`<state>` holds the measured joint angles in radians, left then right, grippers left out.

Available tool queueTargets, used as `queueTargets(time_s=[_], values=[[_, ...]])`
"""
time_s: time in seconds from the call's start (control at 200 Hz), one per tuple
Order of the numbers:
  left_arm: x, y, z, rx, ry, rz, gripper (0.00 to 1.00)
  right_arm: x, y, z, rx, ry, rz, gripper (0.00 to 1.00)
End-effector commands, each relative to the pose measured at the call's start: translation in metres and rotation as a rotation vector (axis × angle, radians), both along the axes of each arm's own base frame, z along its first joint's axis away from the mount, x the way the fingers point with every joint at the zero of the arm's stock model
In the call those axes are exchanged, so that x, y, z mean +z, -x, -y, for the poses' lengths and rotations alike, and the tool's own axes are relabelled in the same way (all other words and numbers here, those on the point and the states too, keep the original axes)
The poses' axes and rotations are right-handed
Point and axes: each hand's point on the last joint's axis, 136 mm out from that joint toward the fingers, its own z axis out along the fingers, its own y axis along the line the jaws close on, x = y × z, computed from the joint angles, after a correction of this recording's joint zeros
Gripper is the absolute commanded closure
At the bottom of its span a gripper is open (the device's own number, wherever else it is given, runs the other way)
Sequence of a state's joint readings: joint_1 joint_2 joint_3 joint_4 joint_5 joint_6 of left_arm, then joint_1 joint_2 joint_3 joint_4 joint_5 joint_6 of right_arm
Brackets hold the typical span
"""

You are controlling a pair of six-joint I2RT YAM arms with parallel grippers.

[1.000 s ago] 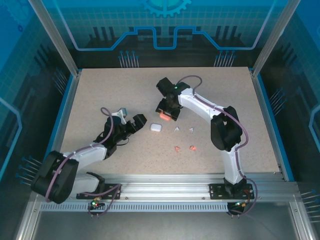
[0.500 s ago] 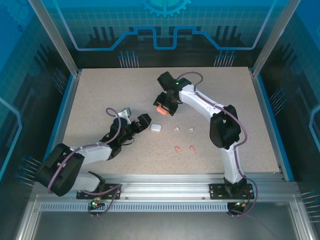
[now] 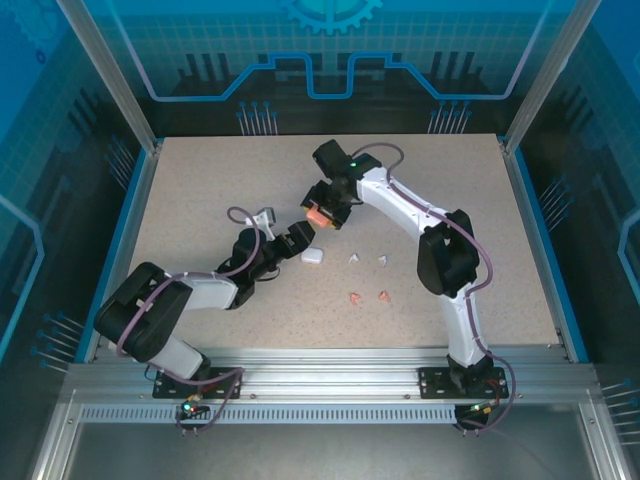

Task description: Insert the wireless bluetooth earbuds into the charging case

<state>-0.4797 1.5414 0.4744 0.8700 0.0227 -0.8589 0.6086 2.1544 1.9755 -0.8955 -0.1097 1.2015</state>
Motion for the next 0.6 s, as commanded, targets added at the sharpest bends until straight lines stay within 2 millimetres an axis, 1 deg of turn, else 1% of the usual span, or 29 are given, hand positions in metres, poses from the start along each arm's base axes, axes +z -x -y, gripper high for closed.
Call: queueTargets(time_s=[0.0, 0.18, 0.32, 0.455, 0.595], values=[[0.027, -0.009, 0.013, -0.024, 0.033, 0.092, 0.02, -0.004, 0.001, -0.01, 0.001, -0.024, -0.027, 0.36], [0.024, -0.015, 0.015, -0.016, 0.039, 0.089, 0.04, -0.003, 0.002, -0.015, 0.004, -0.036, -0.032, 0.36], [0.023, -0.019, 0.017, -0.016, 0.041, 0.091, 0.11, -0.003, 0.003, -0.017, 0.009, -0.038, -0.031, 0.36], [0.022, -0.021, 0.019, -0.016, 0.043, 0.085, 0.19, -0.004, 0.004, -0.018, 0.012, -0.041, -0.036, 0.36], [0.02, -0.023, 0.021, -0.017, 0.046, 0.08, 0.25, -0.003, 0.005, -0.02, 0.016, -0.043, -0.035, 0.36]])
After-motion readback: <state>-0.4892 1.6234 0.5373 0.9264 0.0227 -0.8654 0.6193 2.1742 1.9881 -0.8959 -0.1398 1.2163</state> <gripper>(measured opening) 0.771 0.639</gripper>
